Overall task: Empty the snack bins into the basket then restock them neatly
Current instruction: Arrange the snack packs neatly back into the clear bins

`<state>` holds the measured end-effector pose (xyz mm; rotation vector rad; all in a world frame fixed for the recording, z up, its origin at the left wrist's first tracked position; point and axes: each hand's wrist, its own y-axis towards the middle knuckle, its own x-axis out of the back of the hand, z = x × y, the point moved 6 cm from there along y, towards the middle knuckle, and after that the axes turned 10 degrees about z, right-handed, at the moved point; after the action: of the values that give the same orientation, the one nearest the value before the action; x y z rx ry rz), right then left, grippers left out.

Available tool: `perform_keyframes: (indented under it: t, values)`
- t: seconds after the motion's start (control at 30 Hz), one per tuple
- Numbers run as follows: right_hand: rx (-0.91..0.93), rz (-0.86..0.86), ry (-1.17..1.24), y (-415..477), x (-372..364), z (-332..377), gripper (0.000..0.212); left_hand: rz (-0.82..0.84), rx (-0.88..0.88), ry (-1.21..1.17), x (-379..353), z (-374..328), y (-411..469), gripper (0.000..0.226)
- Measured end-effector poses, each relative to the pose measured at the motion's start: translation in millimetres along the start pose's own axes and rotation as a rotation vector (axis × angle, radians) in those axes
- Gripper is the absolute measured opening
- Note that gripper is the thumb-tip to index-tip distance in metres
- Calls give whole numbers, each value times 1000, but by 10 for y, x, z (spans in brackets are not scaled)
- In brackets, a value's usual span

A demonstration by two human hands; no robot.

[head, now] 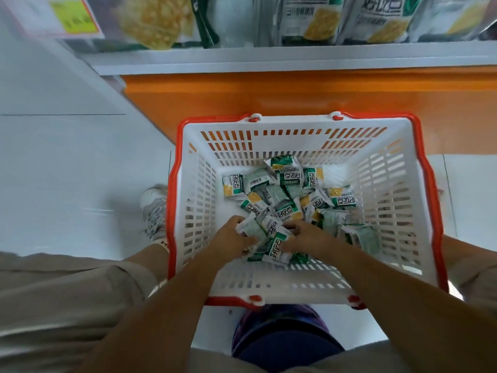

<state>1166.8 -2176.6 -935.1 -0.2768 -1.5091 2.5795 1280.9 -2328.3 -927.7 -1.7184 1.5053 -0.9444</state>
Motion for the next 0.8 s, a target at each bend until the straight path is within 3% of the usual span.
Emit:
perform_keyframes:
  t: [0.1,0.2,0.3,0.37,0.47,0.63,0.7,0.8]
  values:
    - [12,-71,130,-181,48,-2,75,-13,-51,-75,58,-105,-166,30]
    - [50,-139,347,-467,145,87,73,-11,-70,-268,90,-289,-398,42]
    - [255,-138,593,-760,235,439,67,20,-146,-390,104,-612,-589,56]
    - [434,-114,653,-989,251,752,50,51,-209,-555,100,-875,-698,69]
    - [609,-88,671,-1331,207,1079,30,63,-311,-710,141,-1187,-810,74]
    - [748,-40,671,-1744,109,1472,29,66,-463,-794,246,-1621,-1044,67]
    - [768,-80,609,-1903,157,1609,26,81,-510,-774,295,-1790,-1187,72]
    - [755,-273,333,-2229,401,1787,18,35,-581,-658,481,-2078,-1510,83]
